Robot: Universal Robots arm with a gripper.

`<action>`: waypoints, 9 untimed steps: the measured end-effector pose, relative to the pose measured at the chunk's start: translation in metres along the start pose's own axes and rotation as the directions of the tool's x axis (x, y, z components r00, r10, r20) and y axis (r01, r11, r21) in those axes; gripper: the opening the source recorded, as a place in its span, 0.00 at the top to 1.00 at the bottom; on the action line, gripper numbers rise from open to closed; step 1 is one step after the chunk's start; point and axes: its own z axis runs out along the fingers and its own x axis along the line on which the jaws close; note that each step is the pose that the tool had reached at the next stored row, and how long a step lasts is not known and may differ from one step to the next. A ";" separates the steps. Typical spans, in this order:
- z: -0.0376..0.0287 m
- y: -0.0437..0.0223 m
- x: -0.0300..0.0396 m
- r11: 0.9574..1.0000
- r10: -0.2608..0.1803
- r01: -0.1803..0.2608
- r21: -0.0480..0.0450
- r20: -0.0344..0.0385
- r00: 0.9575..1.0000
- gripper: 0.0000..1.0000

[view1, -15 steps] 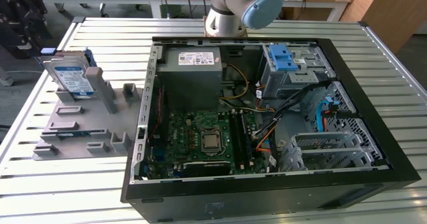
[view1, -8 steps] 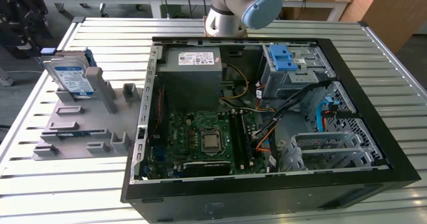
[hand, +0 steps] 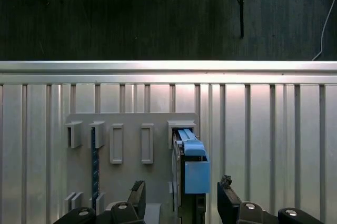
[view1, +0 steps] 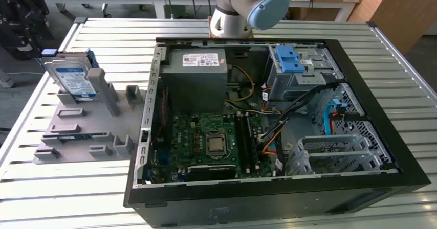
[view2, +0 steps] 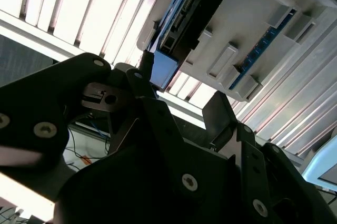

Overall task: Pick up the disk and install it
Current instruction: 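Pick up the disk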

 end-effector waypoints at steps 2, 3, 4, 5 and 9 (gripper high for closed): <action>0.0005 0.0004 0.0000 1.000 0.002 -0.002 0.000 0.000 1.000 0.35; 0.0011 0.0008 -0.0001 1.000 0.006 -0.006 0.000 -0.001 1.000 0.35; 0.0019 0.0015 -0.0001 1.000 0.011 -0.011 0.000 -0.001 1.000 0.35; 0.0032 0.0020 -0.0001 1.000 0.016 -0.016 0.000 -0.001 1.000 0.35; 0.0064 0.0030 -0.0005 1.000 0.018 -0.018 0.000 -0.001 1.000 0.35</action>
